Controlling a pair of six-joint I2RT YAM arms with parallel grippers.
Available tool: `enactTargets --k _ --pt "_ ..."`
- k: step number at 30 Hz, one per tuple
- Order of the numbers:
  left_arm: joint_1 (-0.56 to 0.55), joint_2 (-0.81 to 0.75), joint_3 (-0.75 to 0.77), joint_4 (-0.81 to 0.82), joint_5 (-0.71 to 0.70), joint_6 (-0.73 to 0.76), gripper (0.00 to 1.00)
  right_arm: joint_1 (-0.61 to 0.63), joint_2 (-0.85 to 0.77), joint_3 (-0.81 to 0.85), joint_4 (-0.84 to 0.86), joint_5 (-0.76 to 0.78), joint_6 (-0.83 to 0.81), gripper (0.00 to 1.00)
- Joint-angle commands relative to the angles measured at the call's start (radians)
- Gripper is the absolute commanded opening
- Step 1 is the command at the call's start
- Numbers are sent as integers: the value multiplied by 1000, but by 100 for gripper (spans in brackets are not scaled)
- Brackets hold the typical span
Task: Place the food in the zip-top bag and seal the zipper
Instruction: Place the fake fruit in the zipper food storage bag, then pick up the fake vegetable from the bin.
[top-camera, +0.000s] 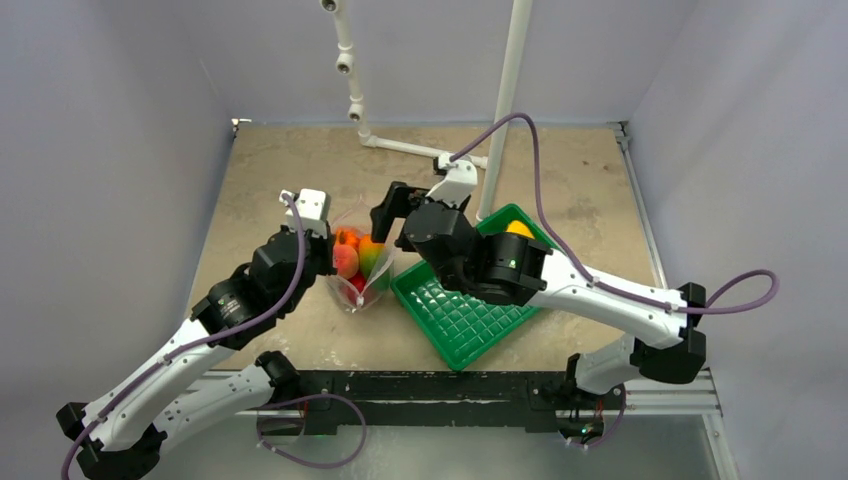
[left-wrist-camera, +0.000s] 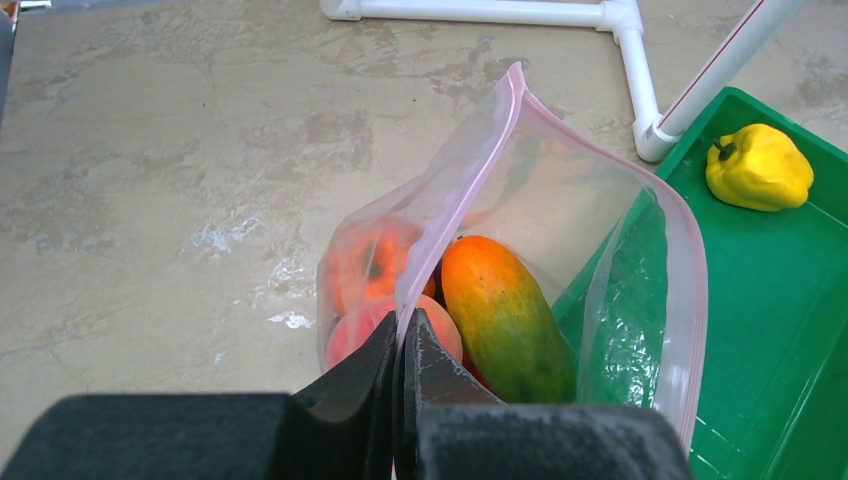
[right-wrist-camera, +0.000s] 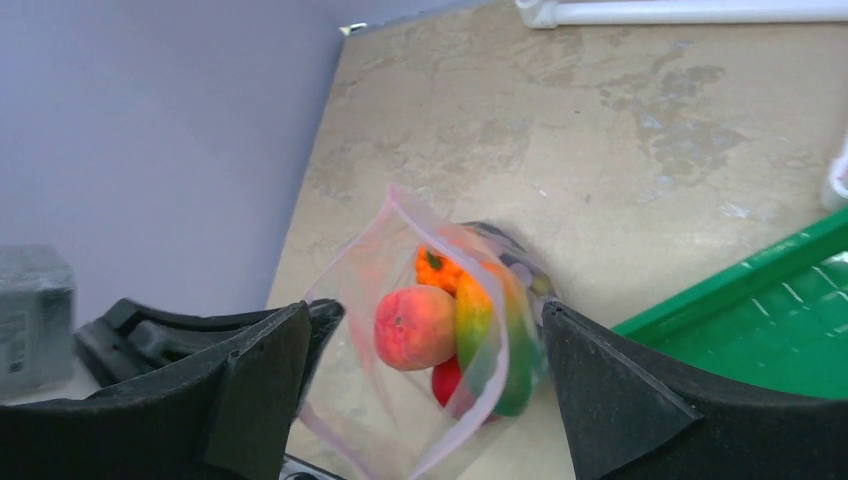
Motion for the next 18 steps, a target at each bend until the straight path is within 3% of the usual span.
enactTargets --k 1,6,18 --pt "6 -1 -4 39 5 11 0 -42 -6 -2 -225 55 132 87" --pt "6 -4 -4 40 6 11 0 -141 -16 -65 -374 37 214 87" --pt "7 -5 -4 40 10 12 0 -414 -45 -343 -308 -25 145 91"
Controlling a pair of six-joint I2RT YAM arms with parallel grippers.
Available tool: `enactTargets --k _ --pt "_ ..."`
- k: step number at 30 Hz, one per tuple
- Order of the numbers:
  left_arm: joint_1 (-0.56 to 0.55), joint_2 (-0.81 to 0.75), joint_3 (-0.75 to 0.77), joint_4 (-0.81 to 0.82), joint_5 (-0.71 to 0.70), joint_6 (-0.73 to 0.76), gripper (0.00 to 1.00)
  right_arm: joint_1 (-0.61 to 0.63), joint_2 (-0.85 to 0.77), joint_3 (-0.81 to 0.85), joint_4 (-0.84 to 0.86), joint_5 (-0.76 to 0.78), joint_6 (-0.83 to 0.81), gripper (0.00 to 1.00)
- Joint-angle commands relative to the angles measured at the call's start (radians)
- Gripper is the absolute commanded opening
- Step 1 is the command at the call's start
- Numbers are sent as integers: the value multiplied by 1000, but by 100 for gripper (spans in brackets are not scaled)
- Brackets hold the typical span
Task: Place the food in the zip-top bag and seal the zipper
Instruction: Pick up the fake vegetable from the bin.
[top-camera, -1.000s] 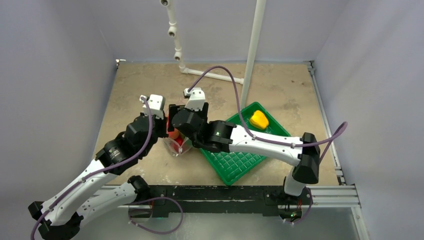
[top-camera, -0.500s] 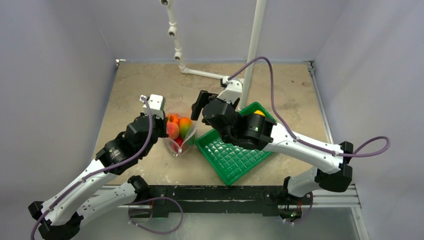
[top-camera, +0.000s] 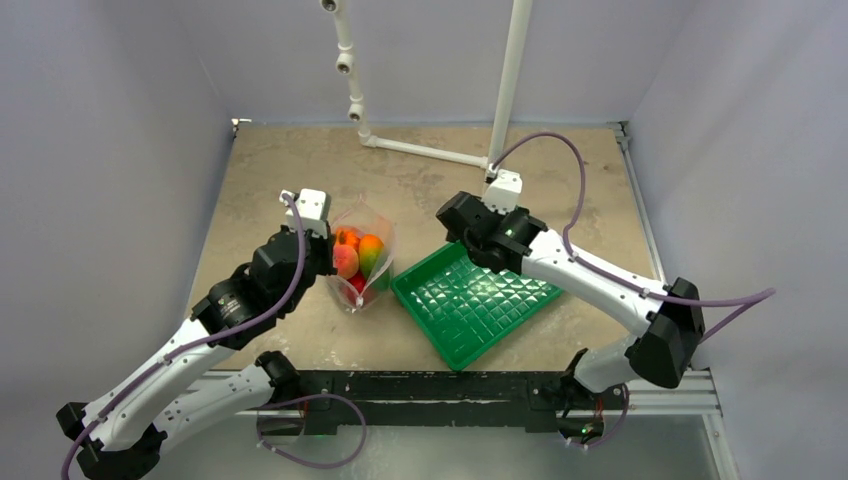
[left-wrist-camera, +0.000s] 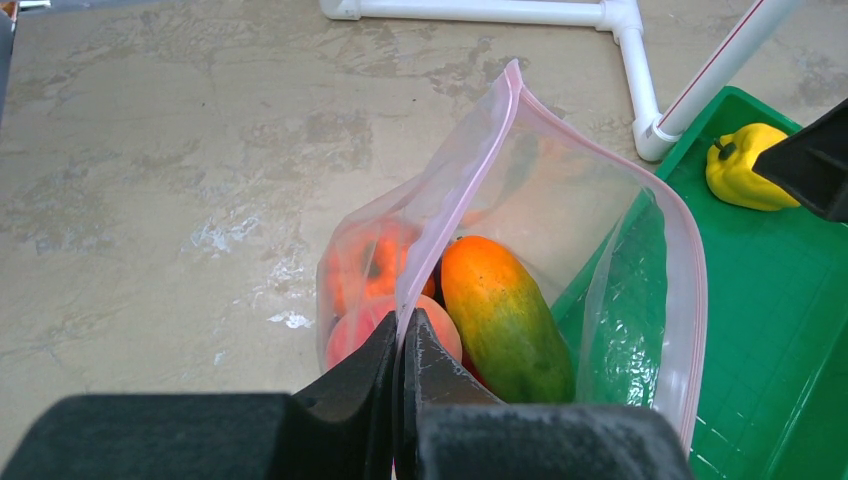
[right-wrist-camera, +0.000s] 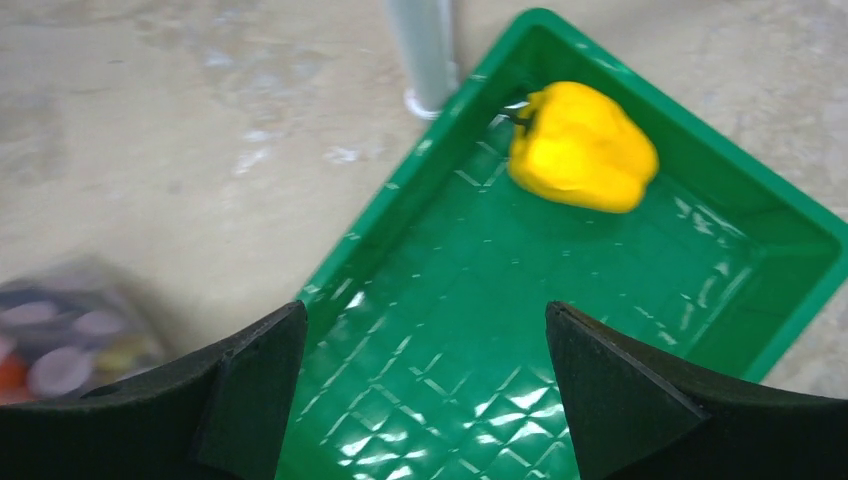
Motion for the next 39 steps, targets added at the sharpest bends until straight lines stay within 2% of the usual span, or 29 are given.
enactTargets --k 1,4,17,24,39 --pt "6 -7 -4 39 11 12 0 -89 -16 -67 19 10 -8 93" --pt "7 -8 -5 39 11 12 0 -152 9 -96 20 43 7 99" --pt "6 -10 -5 42 21 14 0 -382 73 -205 273 -73 -33 99" --pt "6 -11 -6 43 26 14 0 -429 92 -246 389 -170 -82 99" --pt "7 -5 -6 48 39 17 0 -455 78 -327 389 -188 -50 99"
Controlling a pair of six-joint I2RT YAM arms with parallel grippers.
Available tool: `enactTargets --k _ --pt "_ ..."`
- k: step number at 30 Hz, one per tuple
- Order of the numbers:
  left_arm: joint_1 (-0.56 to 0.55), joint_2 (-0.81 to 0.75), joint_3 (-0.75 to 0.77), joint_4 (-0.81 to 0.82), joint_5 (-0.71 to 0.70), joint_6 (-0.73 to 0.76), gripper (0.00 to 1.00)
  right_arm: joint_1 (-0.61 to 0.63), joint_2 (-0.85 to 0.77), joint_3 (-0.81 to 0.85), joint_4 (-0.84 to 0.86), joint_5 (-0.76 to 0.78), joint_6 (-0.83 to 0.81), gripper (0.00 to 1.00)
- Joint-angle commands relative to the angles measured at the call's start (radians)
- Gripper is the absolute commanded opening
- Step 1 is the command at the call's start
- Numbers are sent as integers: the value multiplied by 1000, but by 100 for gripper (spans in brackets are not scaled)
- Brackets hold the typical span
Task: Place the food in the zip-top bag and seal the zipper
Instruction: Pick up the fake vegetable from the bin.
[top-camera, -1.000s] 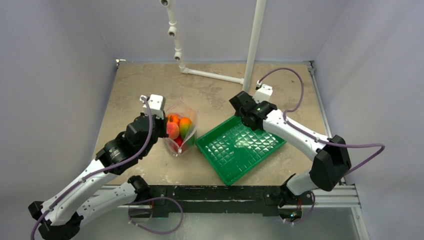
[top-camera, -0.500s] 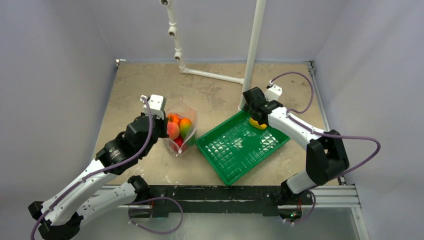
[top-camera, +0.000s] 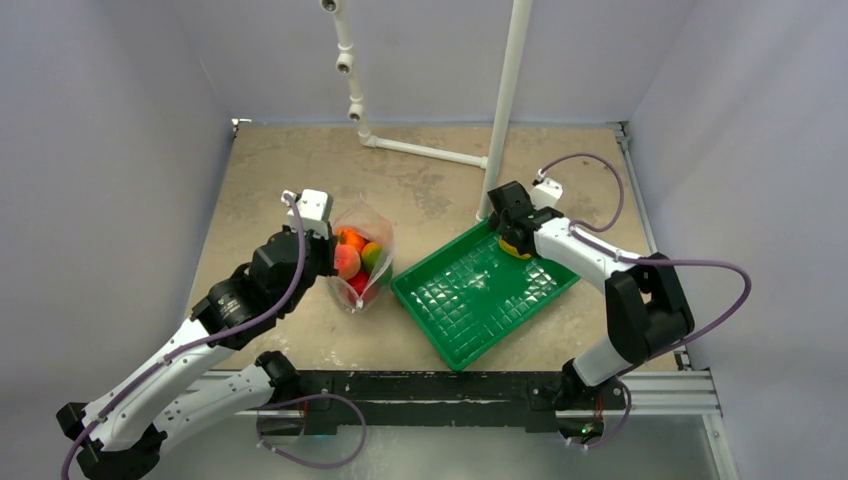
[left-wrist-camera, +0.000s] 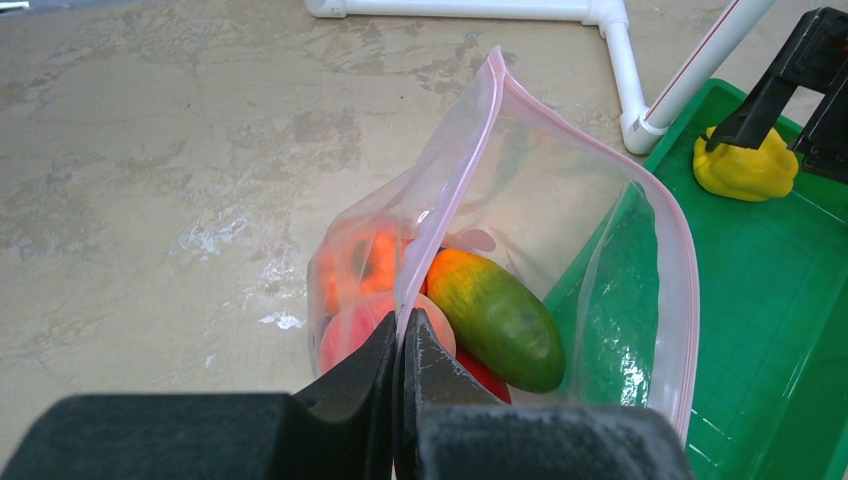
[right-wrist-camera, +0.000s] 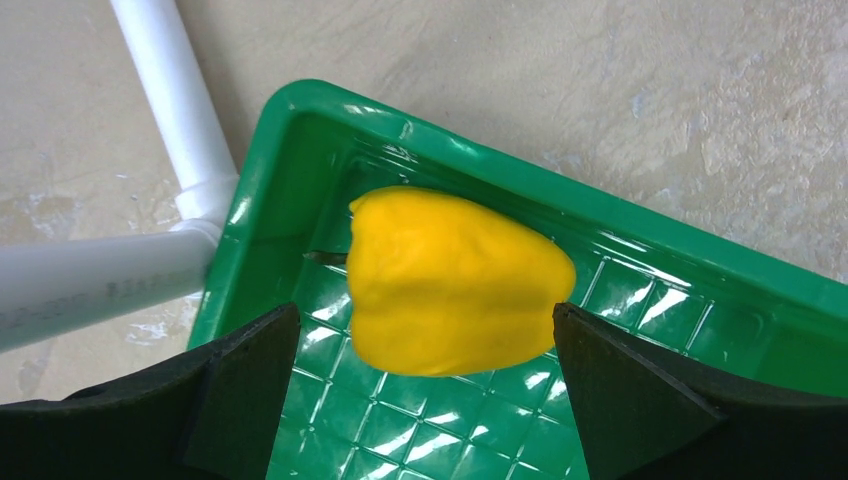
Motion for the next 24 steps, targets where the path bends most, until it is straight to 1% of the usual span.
enactTargets --k 1,9,24 --pt "6 -5 -6 48 12 15 0 -7 -42 -35 9 -1 23 99" --pt "6 -6 -8 46 15 14 0 -26 -36 -76 52 -26 45 99" --pt "6 -6 -8 46 15 14 0 -60 -25 -114 137 -87 27 99"
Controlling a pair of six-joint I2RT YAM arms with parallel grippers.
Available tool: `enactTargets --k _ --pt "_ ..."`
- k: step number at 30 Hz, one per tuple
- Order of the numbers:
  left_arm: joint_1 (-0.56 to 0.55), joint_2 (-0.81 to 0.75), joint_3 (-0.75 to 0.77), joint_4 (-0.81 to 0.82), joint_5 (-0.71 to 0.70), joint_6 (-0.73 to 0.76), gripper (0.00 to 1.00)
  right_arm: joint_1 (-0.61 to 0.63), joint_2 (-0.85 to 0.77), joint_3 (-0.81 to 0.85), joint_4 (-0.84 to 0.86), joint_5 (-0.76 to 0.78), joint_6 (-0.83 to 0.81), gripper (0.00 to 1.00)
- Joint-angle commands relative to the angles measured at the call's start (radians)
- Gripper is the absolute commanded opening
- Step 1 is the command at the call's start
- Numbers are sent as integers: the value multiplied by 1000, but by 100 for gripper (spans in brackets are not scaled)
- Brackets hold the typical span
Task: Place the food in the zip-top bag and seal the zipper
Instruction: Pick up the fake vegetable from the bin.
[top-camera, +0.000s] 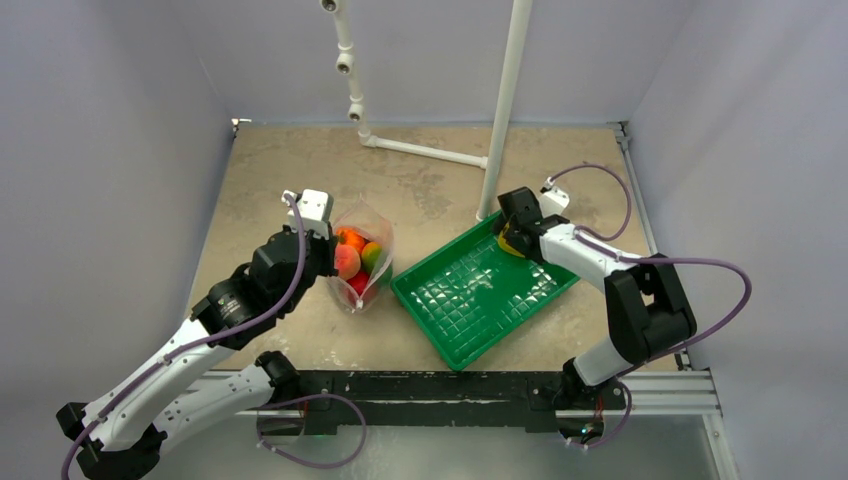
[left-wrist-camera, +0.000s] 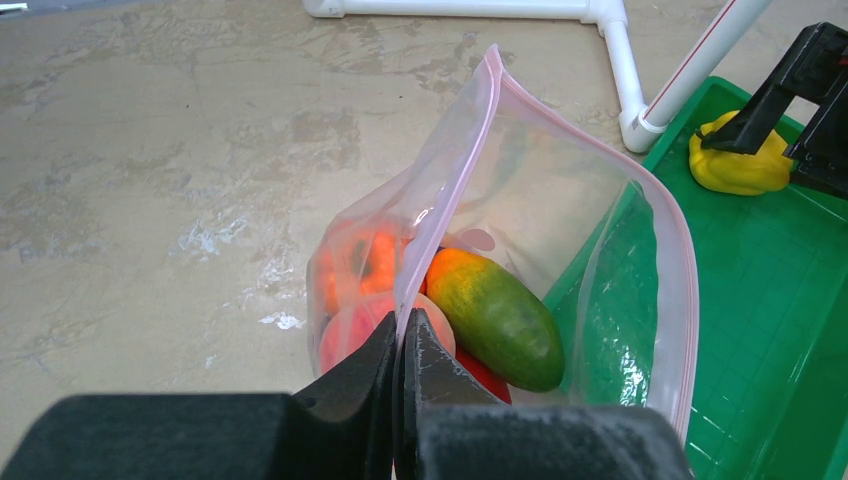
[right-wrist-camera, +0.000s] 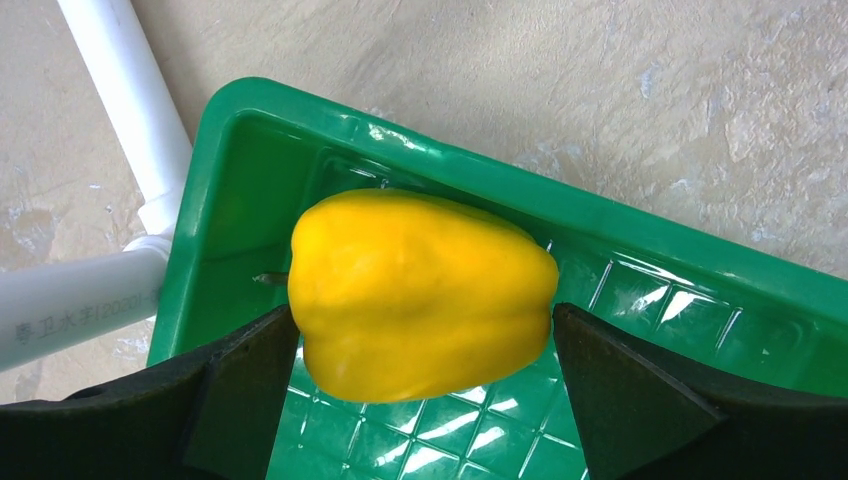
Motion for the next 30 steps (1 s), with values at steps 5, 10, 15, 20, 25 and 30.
enactTargets --k 5,10,15,20,25,30 --pt "7 -5 -9 46 11 8 0 -11 -12 -41 57 -14 2 99" --pt "7 -2 -10 44 11 8 0 -17 2 -47 76 -19 2 97" --pt "6 -2 -9 46 11 8 0 -17 -5 -63 93 -21 7 88" --pt "6 1 -9 47 15 9 0 -17 -57 -74 94 -22 -4 71" --pt "6 0 -9 46 14 9 0 -17 -115 -79 101 -36 -35 47" --pt "7 1 -9 47 14 9 0 -15 -218 -85 120 -93 -111 32"
